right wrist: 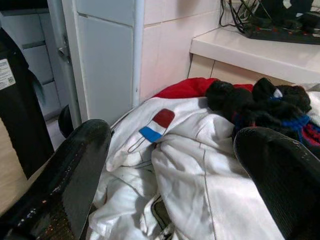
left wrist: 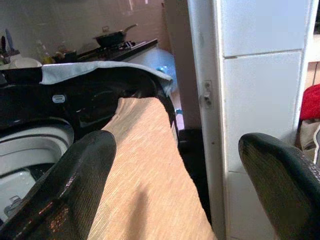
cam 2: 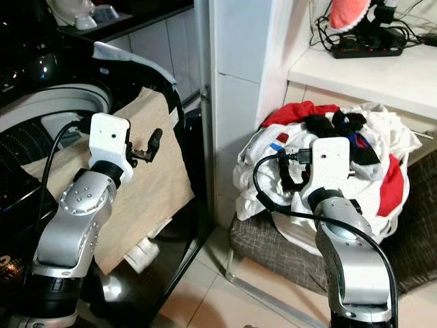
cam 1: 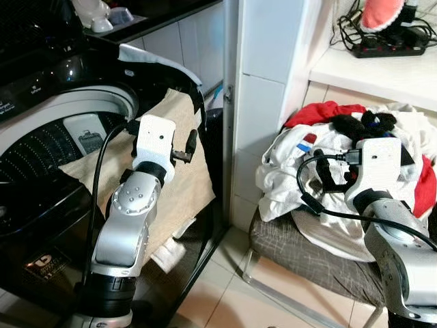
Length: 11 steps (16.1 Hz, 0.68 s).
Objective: Clothes washing
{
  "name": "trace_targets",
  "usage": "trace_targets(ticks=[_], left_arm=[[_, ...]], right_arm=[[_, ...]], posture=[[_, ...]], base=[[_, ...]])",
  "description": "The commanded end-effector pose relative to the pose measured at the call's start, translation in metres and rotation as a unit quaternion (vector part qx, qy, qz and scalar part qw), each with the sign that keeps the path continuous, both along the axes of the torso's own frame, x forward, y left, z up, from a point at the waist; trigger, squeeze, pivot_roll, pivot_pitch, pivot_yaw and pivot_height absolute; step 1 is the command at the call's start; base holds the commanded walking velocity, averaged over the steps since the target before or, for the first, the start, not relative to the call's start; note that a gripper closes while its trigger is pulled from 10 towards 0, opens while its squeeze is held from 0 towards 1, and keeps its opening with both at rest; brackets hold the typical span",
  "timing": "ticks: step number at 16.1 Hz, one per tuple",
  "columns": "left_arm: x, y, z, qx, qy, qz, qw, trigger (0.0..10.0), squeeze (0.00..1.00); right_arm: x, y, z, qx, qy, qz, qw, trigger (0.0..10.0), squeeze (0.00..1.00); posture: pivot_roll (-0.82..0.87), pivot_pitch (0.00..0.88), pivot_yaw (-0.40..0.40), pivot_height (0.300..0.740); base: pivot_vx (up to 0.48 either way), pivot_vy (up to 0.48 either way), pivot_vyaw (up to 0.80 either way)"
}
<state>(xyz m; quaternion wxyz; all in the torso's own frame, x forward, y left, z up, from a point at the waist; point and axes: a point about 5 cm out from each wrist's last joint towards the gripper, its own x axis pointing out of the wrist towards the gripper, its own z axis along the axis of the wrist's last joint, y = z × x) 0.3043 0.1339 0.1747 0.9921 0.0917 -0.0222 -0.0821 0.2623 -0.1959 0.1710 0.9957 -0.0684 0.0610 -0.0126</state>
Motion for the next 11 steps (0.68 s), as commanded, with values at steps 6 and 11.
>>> trace_targets(ticks=[6, 11], left_arm=[[-0.0006, 0.0026, -0.0013, -0.006, 0.003, 0.009, 1.000, 10.0, 0.00], [0.0001, 0.0036, -0.0003, -0.006, 0.000, 0.015, 1.000, 10.0, 0.00]], right_arm=[[0.0016, -0.0042, 0.0017, 0.000, -0.003, -0.010, 1.000, 10.0, 0.00], [0.0032, 0.0013, 0.0009, -0.037, 0.011, 0.019, 0.999, 10.0, 0.00]], posture=[[-0.05, 0.000, 0.022, 0.740], [-0.05, 0.000, 0.021, 0.740]], base=[[0.302, 0.000, -0.25], [0.300, 0.000, 0.27]])
